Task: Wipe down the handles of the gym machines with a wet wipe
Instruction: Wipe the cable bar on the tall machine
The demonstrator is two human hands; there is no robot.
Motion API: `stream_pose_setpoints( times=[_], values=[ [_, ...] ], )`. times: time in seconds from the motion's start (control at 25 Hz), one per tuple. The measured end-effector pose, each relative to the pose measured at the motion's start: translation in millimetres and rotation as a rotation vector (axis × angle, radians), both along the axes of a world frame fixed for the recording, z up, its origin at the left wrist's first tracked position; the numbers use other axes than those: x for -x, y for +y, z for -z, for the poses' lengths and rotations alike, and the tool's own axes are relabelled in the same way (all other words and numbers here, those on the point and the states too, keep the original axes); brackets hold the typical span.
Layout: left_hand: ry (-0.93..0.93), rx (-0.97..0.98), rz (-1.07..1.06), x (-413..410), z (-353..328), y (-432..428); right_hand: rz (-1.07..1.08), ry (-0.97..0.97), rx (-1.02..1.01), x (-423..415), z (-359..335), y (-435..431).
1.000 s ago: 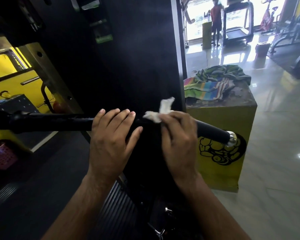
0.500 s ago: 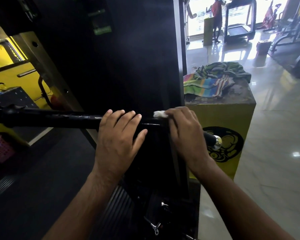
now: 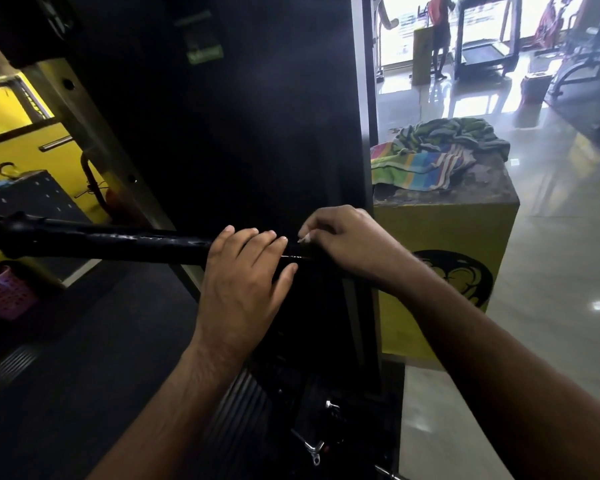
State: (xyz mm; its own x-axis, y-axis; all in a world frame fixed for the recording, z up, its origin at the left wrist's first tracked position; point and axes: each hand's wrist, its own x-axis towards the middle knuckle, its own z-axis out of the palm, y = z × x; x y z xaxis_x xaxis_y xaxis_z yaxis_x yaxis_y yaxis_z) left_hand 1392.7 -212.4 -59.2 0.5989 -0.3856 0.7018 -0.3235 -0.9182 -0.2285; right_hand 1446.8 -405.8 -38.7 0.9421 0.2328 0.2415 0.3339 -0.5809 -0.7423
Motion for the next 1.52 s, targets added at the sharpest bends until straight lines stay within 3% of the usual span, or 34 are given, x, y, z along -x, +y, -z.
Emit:
stream_pose_setpoints(
  times=[0.12, 0.2, 0.36, 0.48, 0.6, 0.68, 0.8, 0.88, 0.96, 1.04, 1.2, 1.28, 1.36, 1.52],
  values=[
    [0.026, 0.009, -0.003, -0.1, -1.9, -2.4, 0.059, 0.099, 0.246, -7.1, -0.4, -17.5],
    [0.045, 0.018, -0.012, 2.9, -2.1, -4.8, 0.157, 0.131, 0.129, -1.1, 7.9, -19.5],
    [0.057, 0.019, -0.028, -1.8, -9.8, -12.8, 0.272, -0.336, -0.041, 28.9, 34.3, 1.9],
    [0.076, 0.009, -0.006, -1.2, -9.7, -15.5, 0.566, -0.322, -0.246, 35.6, 56.5, -1.1],
    [0.079, -0.008, 0.008, -2.2, -11.6, -18.8, 0.571, -0.528, -0.252, 60.2, 70.5, 30.2],
    [0.098, -0.016, 0.013, -4.2, -12.8, -21.0, 0.569, -0.49, -0.548, 71.5, 76.7, 48.9],
    [0.104, -0.02, 0.017, -8.6, -8.1, -20.5, 0.679, 0.128, -1.622, 65.1, 63.1, 63.3],
    [0.094, -0.015, 0.034, -11.4, -4.0, -18.5, 0.521, 0.44, -2.063, 63.7, 57.7, 77.2],
    [0.073, -0.004, 0.054, -12.8, -0.3, -17.4, 0.325, 0.592, -2.256, 64.2, 55.3, 83.2],
    [0.056, -0.006, 0.06, -13.9, 0.8, -16.7, 0.212, 0.705, -2.322, 59.1, 50.0, 78.8],
    [0.034, -0.049, 0.102, -16.6, -2.0, -15.8, 0.427, 0.601, -2.647, 41.1, 39.1, 63.4],
    [0.004, -0.029, 0.103, -15.1, -1.3, -17.8, 0.464, 0.542, -2.547, 47.2, 36.9, 63.7],
    [-0.022, -0.014, 0.106, -14.4, -1.8, -19.8, 0.569, 0.421, -2.307, 55.1, 40.2, 69.7],
    [-0.036, -0.001, 0.129, -14.2, -5.1, -23.0, 0.799, -0.163, -1.414, 54.2, 53.2, 64.7]
  ],
)
